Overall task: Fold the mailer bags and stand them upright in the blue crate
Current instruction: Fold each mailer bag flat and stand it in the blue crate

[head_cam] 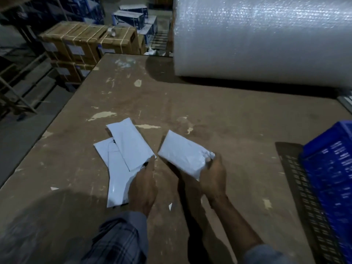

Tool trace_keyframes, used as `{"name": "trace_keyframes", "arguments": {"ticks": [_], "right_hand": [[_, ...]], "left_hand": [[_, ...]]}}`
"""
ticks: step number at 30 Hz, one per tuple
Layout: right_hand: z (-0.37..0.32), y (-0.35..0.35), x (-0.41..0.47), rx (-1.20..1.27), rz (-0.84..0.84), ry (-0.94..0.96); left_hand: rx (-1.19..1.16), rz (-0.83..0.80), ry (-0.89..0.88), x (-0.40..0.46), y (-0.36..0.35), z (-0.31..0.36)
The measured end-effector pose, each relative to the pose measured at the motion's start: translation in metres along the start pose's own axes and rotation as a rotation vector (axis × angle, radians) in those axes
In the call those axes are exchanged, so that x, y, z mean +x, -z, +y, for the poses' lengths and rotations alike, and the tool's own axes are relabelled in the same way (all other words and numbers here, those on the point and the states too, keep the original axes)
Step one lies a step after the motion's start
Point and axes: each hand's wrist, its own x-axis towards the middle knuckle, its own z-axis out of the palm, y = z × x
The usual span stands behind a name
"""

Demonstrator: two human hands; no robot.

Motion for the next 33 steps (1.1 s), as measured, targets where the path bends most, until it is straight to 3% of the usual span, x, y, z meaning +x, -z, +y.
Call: {"name": "trace_keyframes", "arguments": {"ticks": [4,8,12,14,18,25,33], "right_hand": [[0.054,0.055,-0.004,-0.186,-0.173,0.042],[0.078,0.082,-0.016,-0.369,-0.272,-0.033],[0.093,0.079,-0.03,-0.743,0.018,0.212],[0.093,0.063,-0.034,-0.661,0.018,0.368],[0.111,0.028,-0.037,-0.685,-0.24,0.421],[0.123,0.018,-0.038,-0.708,-0.16,0.465],[0.119,0.016,-0.034,-0.815,-0.149,0.495]], "left_hand": [[-0.013,0.289,-0.213,-0.032,-0.011,0.034],[-0.032,0.083,-0.274,-0.05,-0.041,0.046],[0.213,-0.024,-0.456,-0.055,-0.082,0.037],[0.316,-0.042,-0.502,-0.05,-0.086,0.034],[0.383,-0.024,-0.568,-0.044,-0.092,0.026],[0.426,0.062,-0.614,-0.044,-0.102,0.019],[0.294,0.11,-0.637,-0.041,-0.101,0.02]]}}
